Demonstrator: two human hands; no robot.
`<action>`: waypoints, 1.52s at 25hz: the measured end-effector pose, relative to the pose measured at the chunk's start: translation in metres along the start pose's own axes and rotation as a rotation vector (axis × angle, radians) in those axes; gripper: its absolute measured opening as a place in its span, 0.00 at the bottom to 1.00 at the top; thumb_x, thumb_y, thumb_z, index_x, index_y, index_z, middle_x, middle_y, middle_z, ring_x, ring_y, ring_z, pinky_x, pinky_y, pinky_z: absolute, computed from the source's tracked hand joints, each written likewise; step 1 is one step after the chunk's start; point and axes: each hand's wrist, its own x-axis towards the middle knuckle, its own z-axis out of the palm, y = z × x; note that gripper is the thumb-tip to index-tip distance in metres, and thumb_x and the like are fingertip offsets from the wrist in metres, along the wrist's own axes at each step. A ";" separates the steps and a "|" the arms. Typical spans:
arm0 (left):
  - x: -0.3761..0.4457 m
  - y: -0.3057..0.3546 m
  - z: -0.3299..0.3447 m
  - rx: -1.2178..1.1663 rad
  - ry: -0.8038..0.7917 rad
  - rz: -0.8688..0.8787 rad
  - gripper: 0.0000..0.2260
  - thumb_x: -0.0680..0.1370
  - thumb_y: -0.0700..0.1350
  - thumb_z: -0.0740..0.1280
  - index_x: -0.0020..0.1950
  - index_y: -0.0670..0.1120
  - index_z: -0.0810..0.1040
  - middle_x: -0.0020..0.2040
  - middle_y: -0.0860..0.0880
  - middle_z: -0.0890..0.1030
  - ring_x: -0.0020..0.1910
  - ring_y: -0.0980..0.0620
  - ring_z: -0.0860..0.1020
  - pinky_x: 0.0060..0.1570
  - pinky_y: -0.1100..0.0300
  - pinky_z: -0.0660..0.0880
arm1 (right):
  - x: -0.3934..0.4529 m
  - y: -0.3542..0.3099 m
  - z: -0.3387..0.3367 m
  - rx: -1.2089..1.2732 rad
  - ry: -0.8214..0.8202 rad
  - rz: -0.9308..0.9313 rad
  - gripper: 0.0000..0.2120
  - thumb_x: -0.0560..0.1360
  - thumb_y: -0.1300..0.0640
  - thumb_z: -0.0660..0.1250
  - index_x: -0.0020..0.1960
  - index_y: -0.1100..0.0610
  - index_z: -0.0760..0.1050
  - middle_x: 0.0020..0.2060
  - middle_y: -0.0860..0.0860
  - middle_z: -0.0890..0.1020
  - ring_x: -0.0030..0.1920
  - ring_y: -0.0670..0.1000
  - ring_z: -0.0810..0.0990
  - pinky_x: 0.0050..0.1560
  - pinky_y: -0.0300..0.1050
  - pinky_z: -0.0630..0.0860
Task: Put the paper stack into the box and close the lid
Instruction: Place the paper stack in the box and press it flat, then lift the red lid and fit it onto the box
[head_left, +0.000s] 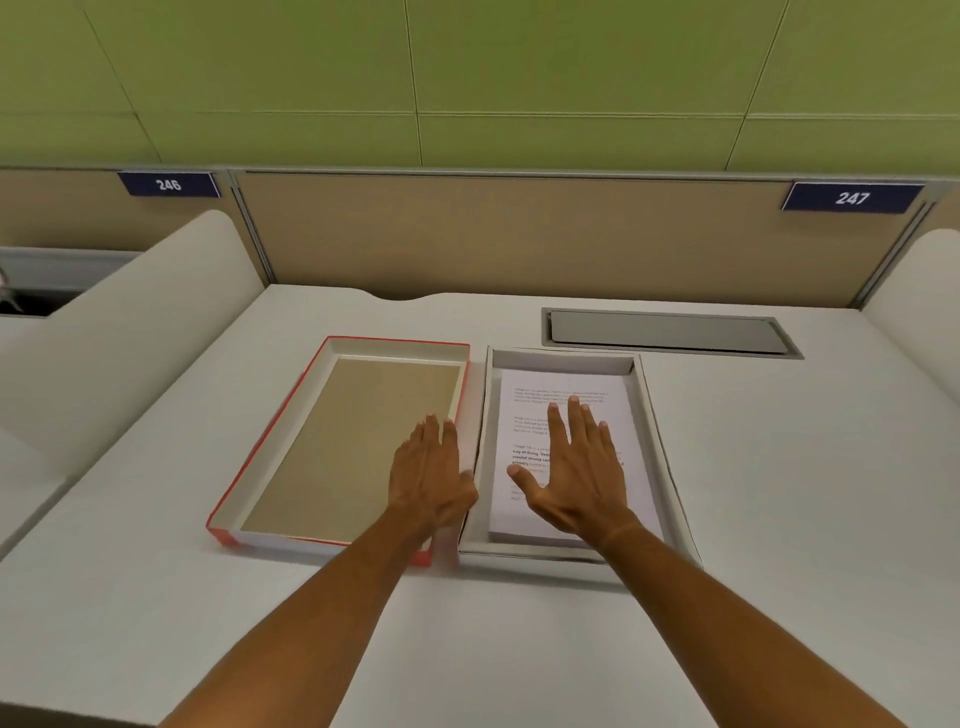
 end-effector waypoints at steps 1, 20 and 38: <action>0.005 -0.004 0.002 -0.020 0.010 0.003 0.31 0.77 0.52 0.62 0.78 0.45 0.57 0.78 0.41 0.61 0.75 0.41 0.63 0.71 0.48 0.64 | 0.002 -0.005 0.002 -0.004 0.003 0.019 0.58 0.58 0.22 0.27 0.80 0.55 0.40 0.80 0.57 0.42 0.79 0.58 0.41 0.75 0.54 0.35; 0.056 -0.062 -0.160 -1.148 0.358 -0.141 0.08 0.70 0.35 0.71 0.32 0.44 0.78 0.36 0.44 0.83 0.33 0.47 0.82 0.34 0.58 0.82 | 0.047 -0.065 -0.011 0.646 0.051 0.244 0.30 0.78 0.46 0.63 0.76 0.54 0.60 0.76 0.53 0.65 0.76 0.56 0.63 0.74 0.53 0.60; 0.046 -0.108 -0.142 -1.846 -0.272 -0.242 0.16 0.78 0.34 0.56 0.63 0.36 0.76 0.47 0.42 0.82 0.40 0.50 0.82 0.33 0.62 0.81 | 0.042 0.035 -0.023 1.739 -0.165 0.702 0.19 0.77 0.46 0.64 0.59 0.59 0.80 0.48 0.58 0.87 0.44 0.64 0.86 0.49 0.62 0.81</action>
